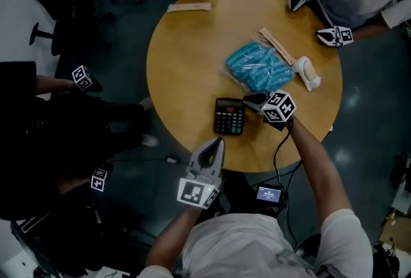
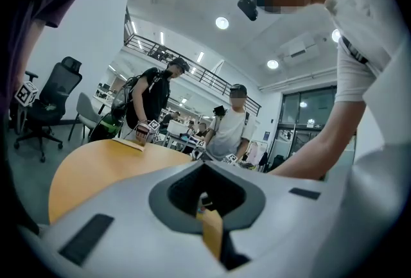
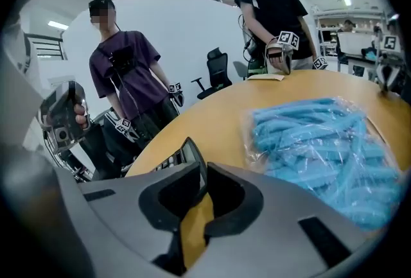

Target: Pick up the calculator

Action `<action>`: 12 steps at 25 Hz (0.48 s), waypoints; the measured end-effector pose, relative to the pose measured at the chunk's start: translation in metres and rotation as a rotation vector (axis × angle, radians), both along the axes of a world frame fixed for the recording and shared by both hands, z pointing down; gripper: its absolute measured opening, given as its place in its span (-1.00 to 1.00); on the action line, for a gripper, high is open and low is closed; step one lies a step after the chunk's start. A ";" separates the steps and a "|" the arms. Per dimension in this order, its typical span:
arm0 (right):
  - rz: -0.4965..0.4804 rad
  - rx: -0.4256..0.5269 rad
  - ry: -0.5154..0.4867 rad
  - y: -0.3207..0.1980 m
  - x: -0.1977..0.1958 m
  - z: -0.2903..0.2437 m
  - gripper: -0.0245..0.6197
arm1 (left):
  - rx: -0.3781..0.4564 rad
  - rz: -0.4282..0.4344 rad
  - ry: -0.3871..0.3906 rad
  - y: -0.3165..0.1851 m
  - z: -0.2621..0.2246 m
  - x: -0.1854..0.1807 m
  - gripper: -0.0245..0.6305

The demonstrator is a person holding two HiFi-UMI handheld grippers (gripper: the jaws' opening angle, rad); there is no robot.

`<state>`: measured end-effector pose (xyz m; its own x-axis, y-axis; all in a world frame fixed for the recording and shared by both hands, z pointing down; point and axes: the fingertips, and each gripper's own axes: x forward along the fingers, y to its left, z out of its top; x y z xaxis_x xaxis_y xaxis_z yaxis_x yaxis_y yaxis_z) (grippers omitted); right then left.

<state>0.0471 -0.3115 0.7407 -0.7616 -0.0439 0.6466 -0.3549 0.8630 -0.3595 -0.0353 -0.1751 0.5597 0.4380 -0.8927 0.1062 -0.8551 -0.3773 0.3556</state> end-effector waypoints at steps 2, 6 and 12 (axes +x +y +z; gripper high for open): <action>-0.045 -0.020 0.026 -0.001 -0.003 0.004 -0.86 | -0.006 0.000 0.003 -0.001 0.002 -0.001 -0.91; -0.125 -0.071 0.068 -0.002 -0.007 0.011 -0.70 | -0.020 -0.010 0.013 -0.002 0.004 -0.006 -0.91; -0.247 -0.132 0.137 0.009 -0.014 0.025 -0.58 | -0.042 -0.011 0.029 -0.001 0.011 -0.011 -0.91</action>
